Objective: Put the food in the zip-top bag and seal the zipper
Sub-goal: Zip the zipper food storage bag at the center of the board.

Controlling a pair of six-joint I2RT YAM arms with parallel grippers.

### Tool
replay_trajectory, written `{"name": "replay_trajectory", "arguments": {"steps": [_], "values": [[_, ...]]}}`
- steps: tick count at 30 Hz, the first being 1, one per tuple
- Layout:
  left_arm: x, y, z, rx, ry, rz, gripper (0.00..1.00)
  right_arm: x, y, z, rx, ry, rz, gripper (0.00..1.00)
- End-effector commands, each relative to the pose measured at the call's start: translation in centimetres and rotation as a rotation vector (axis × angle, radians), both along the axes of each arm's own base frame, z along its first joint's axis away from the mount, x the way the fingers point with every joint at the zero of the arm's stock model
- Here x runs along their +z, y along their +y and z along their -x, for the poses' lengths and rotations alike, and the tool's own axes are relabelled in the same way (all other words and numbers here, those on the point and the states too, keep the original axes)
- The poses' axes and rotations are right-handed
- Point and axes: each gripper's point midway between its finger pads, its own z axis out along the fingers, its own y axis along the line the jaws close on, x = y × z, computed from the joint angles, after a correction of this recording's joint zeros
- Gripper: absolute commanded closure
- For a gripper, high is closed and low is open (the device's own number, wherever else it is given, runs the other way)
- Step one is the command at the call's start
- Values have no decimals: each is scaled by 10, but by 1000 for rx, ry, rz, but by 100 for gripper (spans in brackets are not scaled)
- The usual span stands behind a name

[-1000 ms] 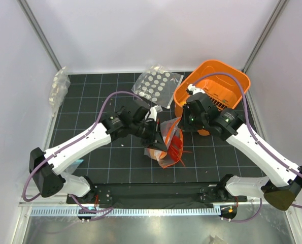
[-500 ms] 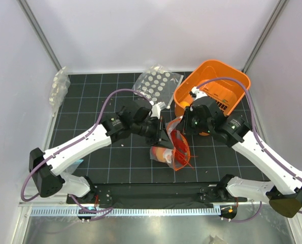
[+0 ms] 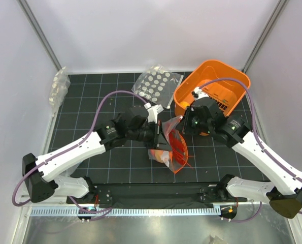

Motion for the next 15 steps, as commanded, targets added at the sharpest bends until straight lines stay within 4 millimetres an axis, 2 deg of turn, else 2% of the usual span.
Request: {"name": "replay_trajectory", "arguments": {"steps": [1, 3, 4, 7, 8, 11, 12, 13, 15], "values": [[21, 7, -7, 42, -103, 61, 98, -2, -5, -3, -45, -9, -13, 96], [33, 10, -10, 63, -139, 75, 84, -3, -8, -1, -48, -24, -14, 97], [32, 17, -14, 94, -153, 46, 74, -1, -9, -1, -41, -44, -17, 97], [34, 30, -26, 149, -198, -46, 61, 1, -7, 0, -10, -65, -25, 98], [41, 31, -30, 161, -218, -59, 55, 2, -6, 1, -1, -66, -30, 98], [27, 33, -41, 174, -229, -156, 51, 4, -6, 2, 3, -73, -38, 98], [34, 30, -43, 176, -238, -149, 50, 6, -7, 2, 5, -80, -41, 98], [27, 25, -47, 174, -230, -169, 50, 9, -6, 3, 6, -86, -48, 98], [26, 19, -53, 177, -229, -174, 50, 15, -7, 3, 7, -100, -61, 98]]}}
